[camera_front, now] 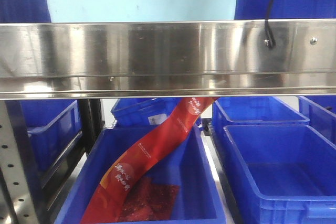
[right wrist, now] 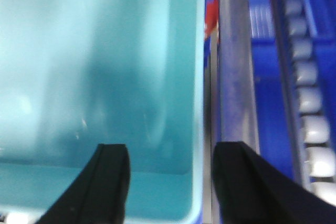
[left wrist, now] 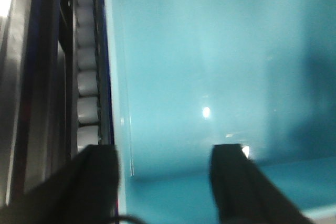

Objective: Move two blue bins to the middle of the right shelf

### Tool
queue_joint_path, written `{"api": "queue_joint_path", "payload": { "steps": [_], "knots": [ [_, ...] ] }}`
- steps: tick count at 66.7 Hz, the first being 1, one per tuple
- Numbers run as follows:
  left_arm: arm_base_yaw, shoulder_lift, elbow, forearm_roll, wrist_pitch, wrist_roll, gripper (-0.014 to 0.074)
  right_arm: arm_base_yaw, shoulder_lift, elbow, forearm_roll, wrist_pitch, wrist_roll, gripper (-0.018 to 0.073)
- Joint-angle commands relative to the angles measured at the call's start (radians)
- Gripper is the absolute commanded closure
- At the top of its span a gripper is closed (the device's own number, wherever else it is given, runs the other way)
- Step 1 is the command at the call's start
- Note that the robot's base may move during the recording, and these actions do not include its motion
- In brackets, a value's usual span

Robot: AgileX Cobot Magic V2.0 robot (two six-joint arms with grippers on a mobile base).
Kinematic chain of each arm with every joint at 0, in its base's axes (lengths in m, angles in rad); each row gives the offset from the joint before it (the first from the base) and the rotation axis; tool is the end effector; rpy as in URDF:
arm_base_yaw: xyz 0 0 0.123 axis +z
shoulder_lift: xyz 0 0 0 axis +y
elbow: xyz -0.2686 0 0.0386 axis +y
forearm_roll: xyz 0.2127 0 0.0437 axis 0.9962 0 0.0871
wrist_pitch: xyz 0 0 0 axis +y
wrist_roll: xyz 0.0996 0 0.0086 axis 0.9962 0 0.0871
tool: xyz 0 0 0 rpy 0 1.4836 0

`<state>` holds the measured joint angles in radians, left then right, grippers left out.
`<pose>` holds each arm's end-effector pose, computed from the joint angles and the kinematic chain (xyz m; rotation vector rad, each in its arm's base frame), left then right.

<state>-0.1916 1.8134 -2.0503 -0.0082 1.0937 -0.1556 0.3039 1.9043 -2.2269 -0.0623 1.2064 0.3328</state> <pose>0.3633 -0.0712 0.3972 0.0415 2.3472 -0.1820 0.3663 0.1088 0.4017 0.0362 2.3765 0.2273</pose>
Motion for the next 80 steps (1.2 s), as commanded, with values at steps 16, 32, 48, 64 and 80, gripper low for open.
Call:
{"api": "queue_joint_path", "payload": {
  "steps": [16, 32, 48, 64, 80],
  "knots": [
    [-0.011, -0.118, 0.018, -0.007, 0.127, 0.000, 0.0708, -0.001, -0.071, -0.002, -0.001, 0.015, -0.157, 0.0725],
    [-0.073, -0.274, 0.273, 0.008, -0.090, 0.002, 0.0707, -0.001, -0.115, -0.002, -0.001, 0.015, -0.181, 0.0725],
    [-0.082, -0.446, 0.584, -0.005, -0.348, -0.013, 0.0707, -0.001, -0.201, 0.112, -0.001, 0.015, -0.197, 0.0725],
    [-0.082, -0.573, 0.846, -0.085, -0.581, -0.013, 0.0707, -0.001, -0.397, 0.511, -0.001, -0.300, -0.197, 0.0725],
    [-0.082, -0.686, 1.083, -0.128, -0.813, -0.013, 0.0707, -0.001, -0.597, 0.934, -0.001, -0.657, -0.197, 0.0725]
  ]
}}
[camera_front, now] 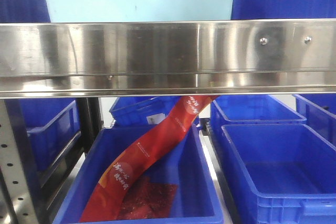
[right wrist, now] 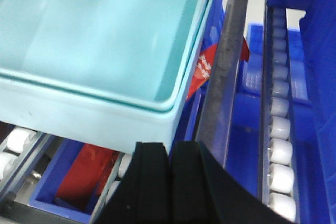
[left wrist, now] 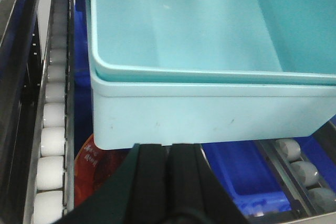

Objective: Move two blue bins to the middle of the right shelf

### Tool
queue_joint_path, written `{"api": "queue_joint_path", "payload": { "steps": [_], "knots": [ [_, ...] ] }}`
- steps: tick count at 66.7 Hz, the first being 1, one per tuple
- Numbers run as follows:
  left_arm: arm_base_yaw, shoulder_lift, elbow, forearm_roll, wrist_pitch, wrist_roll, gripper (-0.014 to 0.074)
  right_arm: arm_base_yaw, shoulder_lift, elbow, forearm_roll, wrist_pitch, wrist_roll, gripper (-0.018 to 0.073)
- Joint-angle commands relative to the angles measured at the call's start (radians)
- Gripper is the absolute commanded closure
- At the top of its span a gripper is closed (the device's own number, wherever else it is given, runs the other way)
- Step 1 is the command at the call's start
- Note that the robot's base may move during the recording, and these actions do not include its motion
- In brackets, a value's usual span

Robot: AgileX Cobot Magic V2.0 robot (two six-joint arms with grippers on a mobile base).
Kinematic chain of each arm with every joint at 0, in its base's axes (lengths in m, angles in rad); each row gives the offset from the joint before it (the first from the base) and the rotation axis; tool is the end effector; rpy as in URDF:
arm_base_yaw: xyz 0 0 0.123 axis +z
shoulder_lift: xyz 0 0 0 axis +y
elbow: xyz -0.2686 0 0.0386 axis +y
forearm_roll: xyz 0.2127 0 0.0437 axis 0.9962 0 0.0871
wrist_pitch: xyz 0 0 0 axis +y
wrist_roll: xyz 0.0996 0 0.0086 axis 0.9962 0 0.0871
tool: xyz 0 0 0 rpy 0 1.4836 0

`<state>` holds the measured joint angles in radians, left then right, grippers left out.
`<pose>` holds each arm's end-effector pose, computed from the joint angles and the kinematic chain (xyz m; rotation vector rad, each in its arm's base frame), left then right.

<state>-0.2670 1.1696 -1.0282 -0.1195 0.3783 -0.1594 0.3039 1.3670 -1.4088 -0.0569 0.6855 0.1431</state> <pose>0.2285 -0.0671 0.3569 0.0250 2.0215 -0.3873 0.2672 0.0800 0.3936 -0.1968 2.1235 0.1997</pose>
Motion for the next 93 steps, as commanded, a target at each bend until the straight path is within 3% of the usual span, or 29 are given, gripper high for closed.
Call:
{"api": "queue_joint_path", "payload": {
  "steps": [1, 10, 18, 33, 57, 93],
  "knots": [
    [-0.007, -0.050, 0.074, -0.019, -0.112, -0.009, 0.0707, -0.001, -0.069, 0.137, -0.006, -0.155, -0.007, 0.0725],
    [-0.007, -0.134, 0.211, -0.021, -0.256, -0.009, 0.0707, -0.001, -0.159, 0.354, -0.006, -0.346, -0.007, 0.0725],
    [-0.007, -0.224, 0.331, -0.021, -0.356, -0.009, 0.0707, -0.001, -0.224, 0.497, -0.006, -0.380, -0.007, 0.0725],
    [-0.007, -0.417, 0.444, -0.008, -0.347, -0.009, 0.0707, -0.001, -0.384, 0.645, -0.006, -0.427, -0.007, 0.0725],
    [-0.007, -0.657, 0.469, -0.008, -0.315, -0.009, 0.0707, -0.001, -0.648, 0.674, -0.006, -0.426, -0.006, 0.0725],
    [-0.007, -0.681, 0.469, -0.008, -0.317, -0.009, 0.0707, -0.001, -0.767, 0.684, -0.006, -0.444, -0.006, 0.0725]
  ]
}}
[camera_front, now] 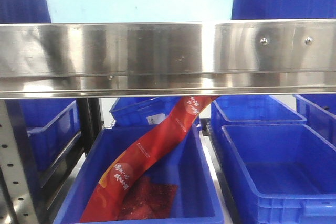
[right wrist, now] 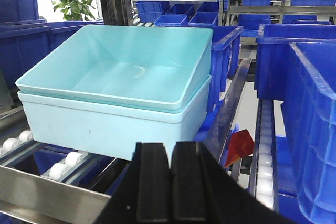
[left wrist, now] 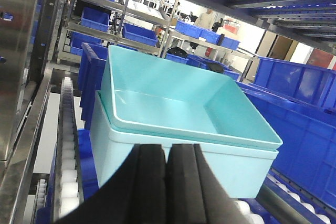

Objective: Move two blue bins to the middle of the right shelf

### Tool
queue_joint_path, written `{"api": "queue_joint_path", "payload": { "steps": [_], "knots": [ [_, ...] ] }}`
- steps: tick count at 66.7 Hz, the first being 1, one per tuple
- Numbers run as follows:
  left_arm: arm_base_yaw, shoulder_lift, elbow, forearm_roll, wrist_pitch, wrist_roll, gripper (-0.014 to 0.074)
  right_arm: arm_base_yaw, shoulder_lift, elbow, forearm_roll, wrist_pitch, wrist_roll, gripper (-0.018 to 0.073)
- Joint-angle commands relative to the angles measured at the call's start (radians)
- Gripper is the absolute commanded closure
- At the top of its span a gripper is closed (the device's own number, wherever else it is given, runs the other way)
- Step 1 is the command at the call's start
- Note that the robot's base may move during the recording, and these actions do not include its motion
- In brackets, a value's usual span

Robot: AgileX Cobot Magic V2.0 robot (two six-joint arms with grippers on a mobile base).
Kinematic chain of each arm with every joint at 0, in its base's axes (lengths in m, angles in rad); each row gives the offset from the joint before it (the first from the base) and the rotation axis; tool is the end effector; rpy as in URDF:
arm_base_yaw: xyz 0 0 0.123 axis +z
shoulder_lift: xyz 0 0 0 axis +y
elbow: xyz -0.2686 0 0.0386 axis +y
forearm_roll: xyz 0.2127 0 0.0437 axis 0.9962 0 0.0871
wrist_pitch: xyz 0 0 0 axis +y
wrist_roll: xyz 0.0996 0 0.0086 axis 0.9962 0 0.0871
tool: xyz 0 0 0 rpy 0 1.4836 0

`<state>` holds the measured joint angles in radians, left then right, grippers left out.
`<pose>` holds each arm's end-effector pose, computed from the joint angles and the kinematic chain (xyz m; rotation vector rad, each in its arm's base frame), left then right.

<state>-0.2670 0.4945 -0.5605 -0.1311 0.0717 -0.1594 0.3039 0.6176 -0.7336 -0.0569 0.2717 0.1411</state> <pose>0.0874 -0.0249 0.3502 -0.0098 1.5054 -0.4562 0.1048 0.0312 0.3711 -0.1671 1.6380 0.2858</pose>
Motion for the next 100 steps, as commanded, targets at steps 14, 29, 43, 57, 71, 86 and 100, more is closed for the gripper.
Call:
{"api": "queue_joint_path", "payload": {
  "steps": [14, 29, 43, 57, 71, 86, 100],
  "knots": [
    [-0.007, -0.005, 0.001, 0.004, -0.015, -0.009, 0.0707, -0.167, -0.188, 0.240, -0.015, -0.174, -0.057, 0.0725],
    [-0.007, -0.005, 0.001, 0.004, -0.015, -0.009, 0.0707, -0.324, -0.439, 0.489, 0.057, -0.174, -0.154, 0.0725],
    [-0.007, -0.005, 0.001, 0.004, -0.015, -0.009, 0.0707, -0.372, -0.618, 0.686, 0.069, -0.189, -0.153, 0.0725],
    [-0.007, -0.005, 0.001, 0.004, -0.021, -0.009, 0.0707, -0.372, -0.618, 0.734, 0.069, -0.223, -0.153, 0.0725],
    [-0.007, -0.005, 0.001, 0.004, -0.030, -0.009, 0.0707, -0.372, -0.618, 0.734, 0.069, -0.286, -0.153, 0.0725],
    [-0.007, -0.005, 0.001, 0.004, -0.037, -0.009, 0.0707, -0.372, -0.618, 0.734, 0.069, -0.315, -0.153, 0.0725],
    [-0.007, -0.005, 0.001, 0.004, -0.037, -0.009, 0.0707, -0.372, -0.618, 0.734, 0.069, -0.315, -0.153, 0.0725]
  ]
}}
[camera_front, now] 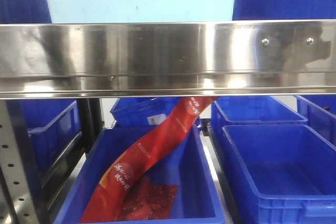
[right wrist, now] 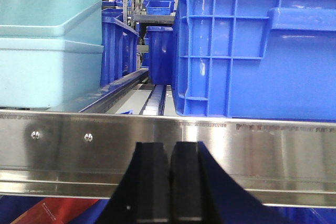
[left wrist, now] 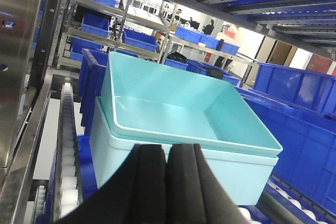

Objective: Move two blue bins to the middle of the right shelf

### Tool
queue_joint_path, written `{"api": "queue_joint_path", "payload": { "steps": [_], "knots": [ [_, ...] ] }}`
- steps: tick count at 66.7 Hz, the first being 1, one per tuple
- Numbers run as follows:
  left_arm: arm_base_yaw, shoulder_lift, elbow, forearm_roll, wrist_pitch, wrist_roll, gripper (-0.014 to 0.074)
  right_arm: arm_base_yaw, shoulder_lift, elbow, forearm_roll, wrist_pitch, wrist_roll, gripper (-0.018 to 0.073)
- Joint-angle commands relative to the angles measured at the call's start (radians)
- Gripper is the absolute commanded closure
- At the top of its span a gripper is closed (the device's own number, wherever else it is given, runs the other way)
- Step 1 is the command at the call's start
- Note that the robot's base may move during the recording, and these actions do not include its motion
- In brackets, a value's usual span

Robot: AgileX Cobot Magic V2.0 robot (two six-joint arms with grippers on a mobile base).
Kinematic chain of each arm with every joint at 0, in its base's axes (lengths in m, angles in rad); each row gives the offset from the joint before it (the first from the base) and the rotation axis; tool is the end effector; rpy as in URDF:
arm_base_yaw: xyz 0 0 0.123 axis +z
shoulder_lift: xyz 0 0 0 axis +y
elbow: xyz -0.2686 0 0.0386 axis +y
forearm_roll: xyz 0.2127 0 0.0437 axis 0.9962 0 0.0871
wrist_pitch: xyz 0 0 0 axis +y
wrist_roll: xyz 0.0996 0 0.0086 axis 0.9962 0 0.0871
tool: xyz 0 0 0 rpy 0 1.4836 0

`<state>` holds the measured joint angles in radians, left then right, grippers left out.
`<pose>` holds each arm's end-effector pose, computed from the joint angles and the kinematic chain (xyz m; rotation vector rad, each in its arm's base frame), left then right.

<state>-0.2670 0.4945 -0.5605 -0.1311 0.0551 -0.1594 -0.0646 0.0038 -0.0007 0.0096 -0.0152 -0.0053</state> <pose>0.0873 -0.0246 0.3518 -0.0114 1.4887 -0.4572 0.0438 -0.0028 0.2155 0.0508 1.4708 -0.0491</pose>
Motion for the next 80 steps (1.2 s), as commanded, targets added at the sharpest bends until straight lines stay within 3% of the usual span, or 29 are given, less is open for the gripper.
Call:
{"api": "queue_joint_path", "payload": {
  "steps": [1, 16, 25, 32, 45, 49, 59, 67, 80],
  "knots": [
    [-0.007, -0.005, 0.001, 0.004, -0.020, -0.009, 0.0707, -0.003, -0.004, 0.001, 0.003, -0.028, -0.006, 0.0725],
    [-0.007, -0.005, 0.012, 0.006, -0.032, -0.009, 0.0707, -0.003, -0.004, 0.001, 0.003, -0.028, -0.006, 0.0725],
    [0.013, -0.044, 0.075, 0.105, -0.103, 0.003, 0.0707, -0.003, -0.004, 0.001, 0.003, -0.028, -0.006, 0.0725],
    [0.091, -0.117, 0.184, 0.105, -0.133, 0.003, 0.0707, -0.003, -0.004, 0.001, 0.003, -0.028, -0.006, 0.0725],
    [0.309, -0.293, 0.389, 0.137, -0.112, 0.003, 0.0707, -0.003, -0.004, 0.001, 0.003, -0.028, -0.006, 0.0725],
    [0.338, -0.352, 0.438, 0.137, -0.098, 0.003, 0.0707, -0.003, -0.004, 0.001, 0.003, -0.028, -0.006, 0.0725],
    [0.337, -0.486, 0.559, 0.139, -0.076, 0.003, 0.0707, -0.003, -0.004, 0.001, 0.003, -0.028, -0.006, 0.0725],
    [0.327, -0.494, 0.561, 0.141, -0.055, 0.063, 0.0707, -0.003, -0.004, 0.001, 0.003, -0.028, -0.006, 0.0725],
    [0.301, -0.494, 0.561, 0.141, -0.065, 0.078, 0.0707, -0.003, -0.004, 0.001, 0.003, -0.028, -0.006, 0.0725]
  ]
}}
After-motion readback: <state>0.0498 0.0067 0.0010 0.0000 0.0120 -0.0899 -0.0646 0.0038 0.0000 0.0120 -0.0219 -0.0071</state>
